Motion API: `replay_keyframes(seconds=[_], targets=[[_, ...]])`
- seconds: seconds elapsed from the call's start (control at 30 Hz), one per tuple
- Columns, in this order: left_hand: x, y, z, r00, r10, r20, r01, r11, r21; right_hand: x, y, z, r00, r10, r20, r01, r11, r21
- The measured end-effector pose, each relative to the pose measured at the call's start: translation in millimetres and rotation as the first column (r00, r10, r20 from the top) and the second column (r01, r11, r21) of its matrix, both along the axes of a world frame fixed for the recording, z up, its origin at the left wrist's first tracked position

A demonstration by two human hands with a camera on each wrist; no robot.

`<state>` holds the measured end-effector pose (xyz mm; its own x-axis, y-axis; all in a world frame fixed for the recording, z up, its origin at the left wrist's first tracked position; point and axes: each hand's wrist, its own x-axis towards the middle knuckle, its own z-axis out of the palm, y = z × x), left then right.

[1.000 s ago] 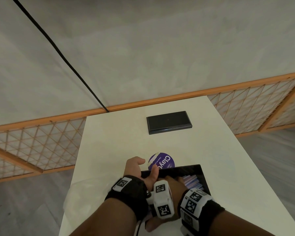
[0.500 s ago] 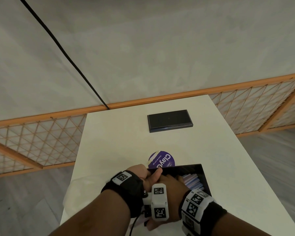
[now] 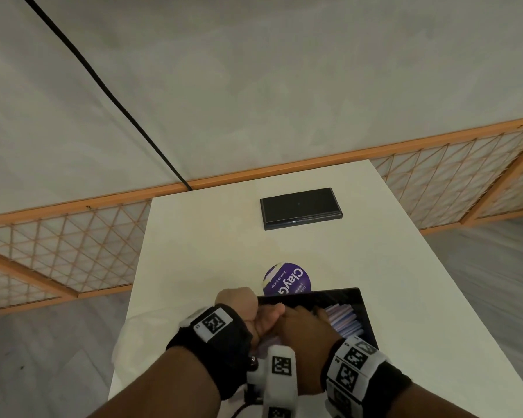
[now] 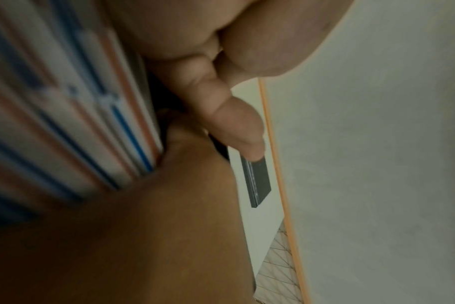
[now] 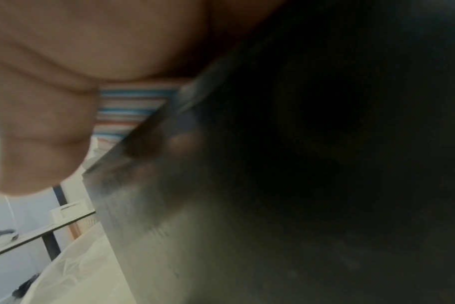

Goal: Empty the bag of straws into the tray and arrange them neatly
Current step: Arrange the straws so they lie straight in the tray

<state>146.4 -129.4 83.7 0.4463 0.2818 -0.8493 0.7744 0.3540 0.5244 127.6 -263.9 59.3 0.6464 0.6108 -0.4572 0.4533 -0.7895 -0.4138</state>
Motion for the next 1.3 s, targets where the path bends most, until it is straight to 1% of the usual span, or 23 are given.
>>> replay_keyframes(seconds=[0.07,0.17,0.27,0.33,0.43,0.47,0.53,0.57,0.6,0.63,0.67,0.7,0.77,0.8,0.9,0.93,0.97,1.0,1.07,1.17,1.23,1.3], targets=[[-7.6,9.5,7.1,0.997,-0.057,0.049,0.052,0.994,0.095,2.5,-1.1,-3.5,0.999,-0.031,-0.012,0.031,0.999,0.012],[-17.1,23.6,21.9,0.979,-0.155,0.131,0.106,0.942,0.319,5.5,-4.0,-9.3,0.998,-0.056,-0.023,0.057,0.998,0.017],[-27.0,40.5,45.2,0.965,-0.179,0.19,0.079,0.893,0.444,5.5,-3.4,-13.6,0.994,-0.101,-0.046,0.102,0.994,0.028],[-32.0,55.3,52.1,0.961,-0.182,0.211,0.052,0.862,0.505,6.0,-2.4,-14.1,0.993,-0.109,-0.04,0.11,0.994,0.021],[-36.8,73.8,51.1,0.96,-0.201,0.197,0.055,0.821,0.569,6.8,0.7,-14.3,0.994,-0.105,-0.039,0.105,0.994,0.002],[-39.5,77.5,48.3,0.955,-0.24,0.174,0.091,0.797,0.597,7.0,2.4,-14.0,0.995,-0.096,-0.038,0.096,0.995,-0.006],[-47.4,81.9,37.6,0.927,-0.353,0.126,0.185,0.724,0.664,6.4,7.5,-11.9,0.998,-0.061,-0.035,0.06,0.998,-0.027],[-50.4,81.4,32.1,0.91,-0.395,0.125,0.209,0.699,0.684,6.3,10.4,-11.2,0.998,-0.05,-0.04,0.048,0.998,-0.037],[-52.8,79.8,25.8,0.897,-0.419,0.14,0.214,0.69,0.691,6.4,13.3,-10.3,0.998,-0.045,-0.048,0.043,0.998,-0.051],[-54.5,77.5,19.7,0.886,-0.431,0.17,0.212,0.704,0.678,6.9,15.5,-10.1,0.997,-0.048,-0.055,0.045,0.997,-0.057],[-55.3,74.7,14.3,0.885,-0.418,0.207,0.204,0.745,0.635,7.4,17.1,-10.2,0.997,-0.052,-0.058,0.049,0.997,-0.056],[-55.6,72.0,9.0,0.887,-0.387,0.251,0.19,0.804,0.564,8.0,18.0,-11.3,0.997,-0.057,-0.058,0.054,0.997,-0.052],[-54.3,65.4,-1.2,0.896,-0.27,0.354,0.116,0.909,0.4,8.2,19.6,-12.0,0.997,-0.058,-0.054,0.055,0.997,-0.049],[-52.8,62.5,-5.1,0.896,-0.203,0.395,0.055,0.934,0.353,7.4,20.4,-12.2,0.997,-0.059,-0.053,0.057,0.998,-0.04],[-49.0,57.2,-9.0,0.873,0.024,0.488,-0.163,0.956,0.244,4.7,23.5,-13.3,0.997,-0.053,-0.054,0.051,0.998,-0.039],[-48.8,57.1,-9.1,0.863,0.085,0.498,-0.21,0.957,0.2,3.6,24.3,-12.5,0.998,-0.047,-0.053,0.044,0.998,-0.047],[-48.8,57.3,-9.1,0.861,0.118,0.494,-0.229,0.958,0.171,3.2,25.7,-10.5,0.998,-0.039,-0.051,0.036,0.998,-0.06],[-49.7,58.1,-9.9,0.867,0.119,0.485,-0.223,0.961,0.164,2.7,27.5,-7.3,0.998,-0.038,-0.05,0.033,0.996,-0.083],[-54.0,59.8,-13.7,0.874,0.06,0.482,-0.181,0.962,0.207,1.1,32.1,-0.5,0.997,-0.062,-0.04,0.057,0.99,-0.128],[-63.5,61.1,-19.9,0.844,-0.059,0.532,-0.105,0.956,0.273,-1.4,38.1,3.7,0.993,-0.115,-0.006,0.113,0.981,-0.155],[-68.4,59.0,-22.1,0.818,-0.092,0.568,-0.067,0.965,0.253,-1.4,42.1,3.0,0.988,-0.153,-0.009,0.151,0.98,-0.132],[-71.1,56.3,-21.9,0.789,-0.13,0.601,-0.036,0.966,0.256,-1.1,46.8,1.5,0.986,-0.166,-0.035,0.163,0.984,-0.067]])
